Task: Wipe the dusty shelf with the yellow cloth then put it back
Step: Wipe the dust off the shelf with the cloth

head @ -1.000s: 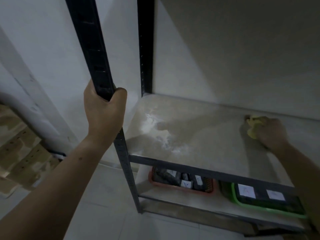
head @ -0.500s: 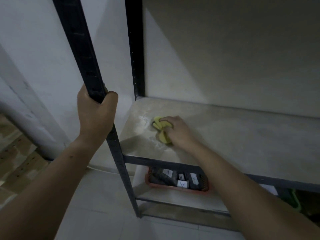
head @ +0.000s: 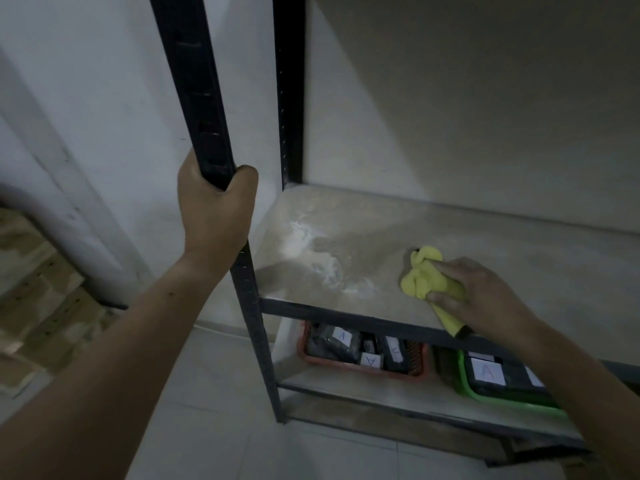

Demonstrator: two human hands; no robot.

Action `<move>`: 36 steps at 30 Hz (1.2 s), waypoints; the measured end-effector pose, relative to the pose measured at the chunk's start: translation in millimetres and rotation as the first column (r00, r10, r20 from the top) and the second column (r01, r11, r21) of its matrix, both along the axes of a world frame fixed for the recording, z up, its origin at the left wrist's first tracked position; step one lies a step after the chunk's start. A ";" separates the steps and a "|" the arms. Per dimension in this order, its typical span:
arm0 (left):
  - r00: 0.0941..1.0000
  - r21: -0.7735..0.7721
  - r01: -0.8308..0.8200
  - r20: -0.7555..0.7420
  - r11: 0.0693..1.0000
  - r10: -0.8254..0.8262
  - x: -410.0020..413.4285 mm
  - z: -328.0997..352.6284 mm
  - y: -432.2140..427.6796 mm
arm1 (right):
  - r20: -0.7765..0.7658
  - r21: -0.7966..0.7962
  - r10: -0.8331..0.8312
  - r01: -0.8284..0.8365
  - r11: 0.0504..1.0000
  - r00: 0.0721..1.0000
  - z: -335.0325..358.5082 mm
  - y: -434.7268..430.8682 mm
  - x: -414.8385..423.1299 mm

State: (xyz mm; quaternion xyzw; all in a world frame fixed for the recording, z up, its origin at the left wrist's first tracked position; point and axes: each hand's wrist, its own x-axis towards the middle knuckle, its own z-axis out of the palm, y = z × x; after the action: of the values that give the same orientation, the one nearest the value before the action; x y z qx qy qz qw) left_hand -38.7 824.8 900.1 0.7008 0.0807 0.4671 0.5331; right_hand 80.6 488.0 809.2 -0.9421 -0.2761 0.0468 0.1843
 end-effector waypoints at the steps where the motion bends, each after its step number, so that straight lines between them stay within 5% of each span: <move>1: 1.000 -0.003 -0.005 0.003 1.000 0.005 0.3 -0.1 -0.1 | 0.008 0.021 0.010 -0.011 1.000 1.000 -0.8 10.5 -3.5; 11: 1.000 -0.019 -0.001 0.027 1.000 0.002 1.6 -1.5 -0.2 | 0.141 0.111 0.086 -0.102 0.989 0.986 -8.0 194.7 -42.2; 16: 1.000 0.007 -0.002 -0.008 1.000 0.002 -0.6 0.4 0.6 | -0.062 0.210 0.150 -0.134 0.968 0.987 5.7 199.7 -16.9; 21: 1.000 0.002 -0.009 -0.009 1.000 0.009 0.7 -0.1 0.1 | 0.160 0.271 -0.145 0.098 0.958 0.976 25.0 107.4 42.2; 24: 1.000 -0.001 -0.008 0.005 1.000 0.008 1.0 -0.7 -0.2 | 0.319 0.037 -0.356 0.364 0.931 0.878 21.4 43.9 73.8; 27: 1.000 0.007 -0.020 0.016 1.000 0.020 2.1 -1.8 -0.5 | 0.150 0.031 -0.472 0.473 0.881 0.869 -4.5 25.5 70.3; 36: 1.000 -0.005 -0.020 0.021 1.000 0.020 3.1 -5.5 2.3 | 0.174 0.052 -0.152 0.145 0.988 0.973 -17.3 201.8 -11.4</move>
State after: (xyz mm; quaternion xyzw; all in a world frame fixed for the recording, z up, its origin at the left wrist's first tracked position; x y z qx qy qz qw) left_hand -35.6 827.1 894.6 0.6937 0.0834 0.4796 0.5309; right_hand 69.2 689.9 791.9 -0.9568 -0.2211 -0.0567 0.1802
